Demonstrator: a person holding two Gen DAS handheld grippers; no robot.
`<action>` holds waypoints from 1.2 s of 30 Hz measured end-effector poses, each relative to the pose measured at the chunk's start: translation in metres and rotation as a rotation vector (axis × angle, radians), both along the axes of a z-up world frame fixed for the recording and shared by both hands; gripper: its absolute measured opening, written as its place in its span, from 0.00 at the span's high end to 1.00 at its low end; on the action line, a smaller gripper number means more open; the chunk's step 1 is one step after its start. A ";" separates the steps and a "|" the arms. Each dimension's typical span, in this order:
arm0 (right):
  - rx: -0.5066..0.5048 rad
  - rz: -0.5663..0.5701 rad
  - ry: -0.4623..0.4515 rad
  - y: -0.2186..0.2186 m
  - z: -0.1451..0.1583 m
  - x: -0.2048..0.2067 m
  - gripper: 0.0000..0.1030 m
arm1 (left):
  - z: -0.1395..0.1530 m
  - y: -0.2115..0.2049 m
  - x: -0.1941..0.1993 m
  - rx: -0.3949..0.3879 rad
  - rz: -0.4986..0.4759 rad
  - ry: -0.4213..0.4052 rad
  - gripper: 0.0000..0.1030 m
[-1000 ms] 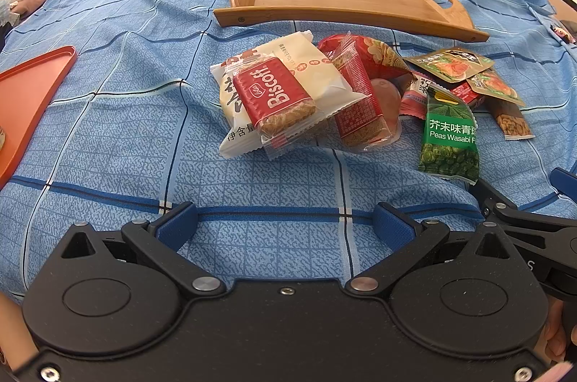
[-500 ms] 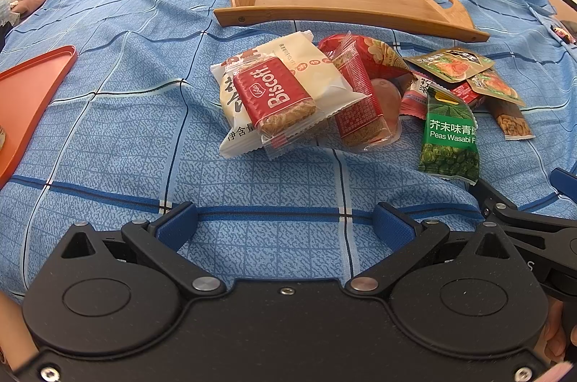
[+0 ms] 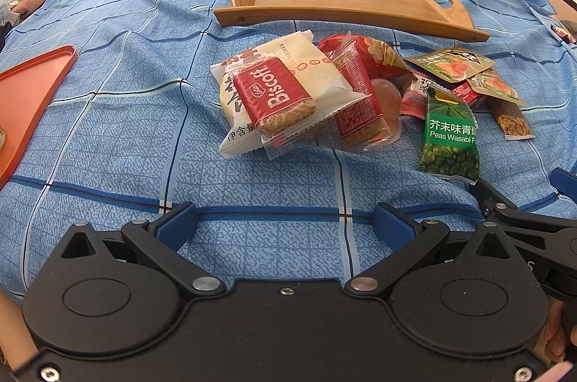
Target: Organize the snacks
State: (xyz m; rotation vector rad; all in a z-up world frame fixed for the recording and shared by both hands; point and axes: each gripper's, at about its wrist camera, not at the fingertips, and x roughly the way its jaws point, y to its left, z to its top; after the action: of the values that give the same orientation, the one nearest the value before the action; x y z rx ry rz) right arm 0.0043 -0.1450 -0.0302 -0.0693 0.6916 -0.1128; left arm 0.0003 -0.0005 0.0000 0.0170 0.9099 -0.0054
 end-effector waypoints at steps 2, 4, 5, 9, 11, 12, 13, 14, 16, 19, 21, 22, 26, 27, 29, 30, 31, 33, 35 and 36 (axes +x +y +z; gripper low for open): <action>0.000 0.000 0.000 0.000 0.000 0.000 0.00 | 0.000 0.000 0.000 0.000 0.000 0.000 0.00; 0.000 0.000 0.000 0.000 0.000 0.000 0.00 | 0.000 0.000 0.000 0.000 0.000 0.000 0.00; 0.000 0.000 0.000 0.000 0.000 0.000 0.00 | 0.000 0.000 0.000 0.000 0.000 0.000 0.00; 0.000 0.000 -0.001 0.000 0.000 0.000 0.00 | 0.000 0.000 0.000 0.001 0.000 0.000 0.00; 0.000 0.000 -0.001 0.000 0.000 0.000 0.00 | 0.000 0.000 0.000 0.004 -0.001 -0.002 0.00; 0.000 0.000 -0.002 0.000 0.000 0.000 0.00 | 0.000 -0.001 0.000 0.007 -0.001 -0.003 0.00; -0.001 0.000 -0.002 0.000 0.000 0.000 0.00 | 0.000 -0.001 0.000 0.010 -0.001 -0.004 0.00; -0.001 0.000 -0.002 0.000 0.000 0.000 0.00 | -0.002 -0.001 -0.001 0.012 0.000 -0.004 0.00; -0.002 -0.001 -0.001 0.001 -0.001 0.000 0.00 | -0.003 -0.001 -0.002 0.014 0.000 -0.004 0.00; -0.005 -0.004 -0.001 0.001 -0.001 0.000 0.00 | -0.003 -0.002 -0.001 0.010 -0.001 -0.005 0.00; -0.004 -0.004 -0.007 0.000 0.000 -0.005 0.00 | -0.002 -0.001 -0.001 0.009 -0.003 -0.008 0.00; -0.006 -0.003 -0.012 0.002 -0.002 -0.001 0.00 | -0.001 -0.001 -0.001 0.010 -0.005 -0.009 0.00; -0.031 -0.001 -0.039 0.005 -0.002 -0.003 0.00 | 0.000 0.001 0.000 0.008 -0.011 -0.005 0.00; -0.027 -0.007 -0.053 0.004 -0.003 -0.005 0.00 | 0.000 0.001 0.000 0.007 -0.015 -0.003 0.00; -0.022 -0.016 -0.069 0.004 -0.005 -0.006 0.00 | 0.000 0.001 0.000 0.012 -0.027 -0.009 0.00; -0.027 -0.017 -0.073 0.005 -0.006 -0.007 0.00 | -0.001 0.001 -0.001 0.018 -0.038 -0.019 0.00; -0.029 -0.020 -0.076 0.005 -0.006 -0.006 0.00 | -0.002 0.001 -0.002 0.025 -0.052 -0.034 0.00; -0.024 -0.025 -0.084 0.005 -0.008 -0.006 0.00 | -0.005 0.002 -0.006 0.030 -0.066 -0.073 0.00; -0.013 -0.027 -0.096 0.004 -0.010 -0.007 0.00 | -0.009 0.001 -0.010 0.046 -0.075 -0.119 0.00; -0.012 -0.028 -0.100 0.004 -0.011 -0.007 0.00 | -0.009 0.000 -0.011 0.055 -0.080 -0.131 0.00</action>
State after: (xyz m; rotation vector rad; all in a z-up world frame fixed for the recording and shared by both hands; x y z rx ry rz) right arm -0.0027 -0.1408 -0.0411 -0.0650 0.5921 -0.1458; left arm -0.0106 -0.0008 -0.0093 0.1038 0.7780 -0.0530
